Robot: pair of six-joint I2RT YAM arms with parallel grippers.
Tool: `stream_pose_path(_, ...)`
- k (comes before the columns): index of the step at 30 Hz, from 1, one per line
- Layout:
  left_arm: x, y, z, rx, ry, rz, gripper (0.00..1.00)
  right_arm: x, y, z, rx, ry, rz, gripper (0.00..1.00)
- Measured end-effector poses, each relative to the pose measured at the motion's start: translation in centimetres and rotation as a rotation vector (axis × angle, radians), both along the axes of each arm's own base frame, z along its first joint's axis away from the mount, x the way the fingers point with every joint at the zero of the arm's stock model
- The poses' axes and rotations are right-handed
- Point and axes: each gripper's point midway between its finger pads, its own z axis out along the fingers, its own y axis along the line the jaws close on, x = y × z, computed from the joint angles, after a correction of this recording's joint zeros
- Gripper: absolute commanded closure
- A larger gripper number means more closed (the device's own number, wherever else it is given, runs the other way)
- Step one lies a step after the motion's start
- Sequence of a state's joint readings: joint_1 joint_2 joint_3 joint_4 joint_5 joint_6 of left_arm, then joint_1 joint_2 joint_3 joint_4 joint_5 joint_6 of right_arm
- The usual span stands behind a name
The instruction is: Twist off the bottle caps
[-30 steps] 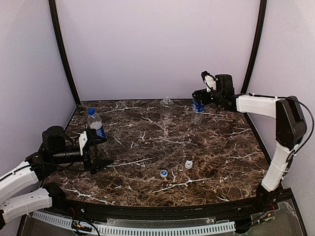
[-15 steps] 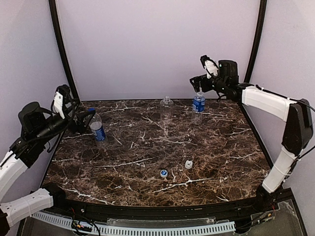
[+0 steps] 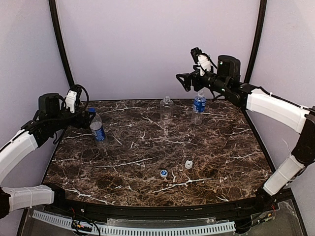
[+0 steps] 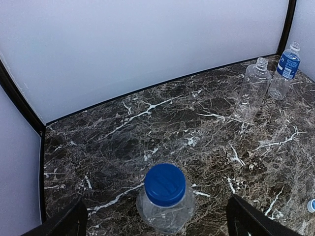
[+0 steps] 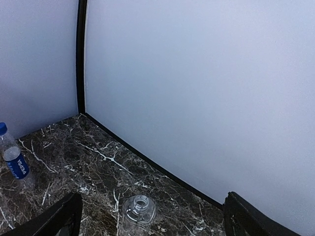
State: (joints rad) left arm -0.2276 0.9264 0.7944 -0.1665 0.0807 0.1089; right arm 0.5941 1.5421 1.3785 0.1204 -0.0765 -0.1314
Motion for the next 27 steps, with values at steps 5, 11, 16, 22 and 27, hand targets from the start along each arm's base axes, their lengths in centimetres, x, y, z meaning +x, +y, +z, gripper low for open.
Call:
stream_pose_path(5,1.1,-0.5,0.6,0.007,-0.081,-0.024,0.22,-0.7,0.7,-2.0,-0.022,0.035,0.025,0.01)
stream_pose_path(11,2.1,-1.5,-0.3,0.000,-0.108,-0.071,0.31,-1.9,1.1,-2.8,-0.036,0.053,0.046,0.01)
stream_pose_path(16,2.7,-1.9,-1.0,0.004,-0.103,-0.088,0.55,-2.6,0.8,-2.5,-0.028,0.043,0.045,0.01)
stream_pose_path(22,2.7,-2.1,-1.2,0.001,-0.106,-0.097,0.80,-2.6,0.7,-3.6,-0.036,0.066,0.041,0.01)
stream_pose_path(27,2.3,-2.2,-1.1,-0.006,-0.111,-0.108,0.99,-2.7,0.8,-3.8,-0.040,0.071,0.043,0.01)
